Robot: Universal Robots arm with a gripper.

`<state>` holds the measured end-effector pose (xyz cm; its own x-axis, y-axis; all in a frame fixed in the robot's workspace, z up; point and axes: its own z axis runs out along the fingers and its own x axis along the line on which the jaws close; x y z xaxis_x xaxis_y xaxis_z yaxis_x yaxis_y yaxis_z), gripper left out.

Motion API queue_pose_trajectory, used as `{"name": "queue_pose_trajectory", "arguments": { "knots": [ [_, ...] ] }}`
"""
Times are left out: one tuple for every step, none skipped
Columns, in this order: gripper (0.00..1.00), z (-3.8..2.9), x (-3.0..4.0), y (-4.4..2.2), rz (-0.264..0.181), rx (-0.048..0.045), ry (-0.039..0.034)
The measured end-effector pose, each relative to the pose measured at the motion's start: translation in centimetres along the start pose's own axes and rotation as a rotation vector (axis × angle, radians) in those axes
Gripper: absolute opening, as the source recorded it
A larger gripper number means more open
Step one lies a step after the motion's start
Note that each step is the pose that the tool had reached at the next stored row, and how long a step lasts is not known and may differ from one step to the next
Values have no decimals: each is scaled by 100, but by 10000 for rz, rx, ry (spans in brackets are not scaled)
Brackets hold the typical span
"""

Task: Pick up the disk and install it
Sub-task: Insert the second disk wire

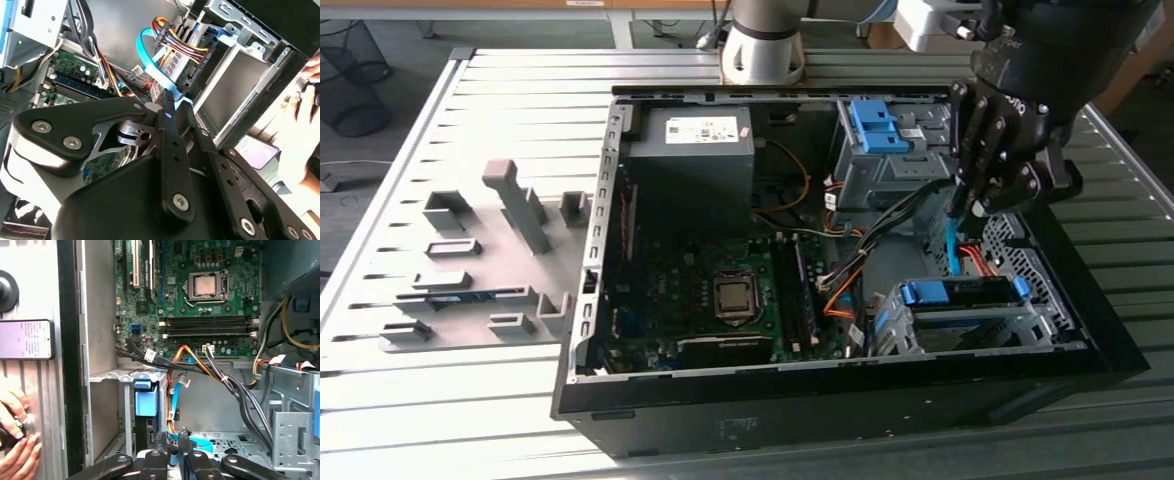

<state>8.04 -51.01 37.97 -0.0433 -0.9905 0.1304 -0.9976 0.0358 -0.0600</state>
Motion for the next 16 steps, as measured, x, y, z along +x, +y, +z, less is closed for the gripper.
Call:
{"name": "queue_pose_trajectory", "arguments": {
  "knots": [
    [24, 5, -1, 0, -1, 5, 56],
    [24, 10, -2, -1, -2, 11, 108],
    [24, 15, -3, -3, -4, 15, 154],
    [24, 21, -4, -4, -2, 18, 171],
    [24, 27, -5, -7, -3, 19, 175],
    [24, 34, -7, -11, 0, 20, 193],
    [24, 42, -8, -15, 4, 22, 230],
    [24, 48, -10, -19, 12, 22, 280],
    [24, 54, -11, -22, 22, 24, 339],
    [24, 58, -13, -24, 30, 27, 422],
    [24, 61, -13, -26, 35, 33, 528],
    [24, 65, -14, -29, 38, 39, 624],
    [24, 70, -15, -31, 42, 46, 713],
    [24, 77, -16, -31, 46, 55, 784],
    [22, 85, -17, -32, 48, 64, 837],
    [16, 94, -19, -32, 49, 76, 875]
  ]
}}
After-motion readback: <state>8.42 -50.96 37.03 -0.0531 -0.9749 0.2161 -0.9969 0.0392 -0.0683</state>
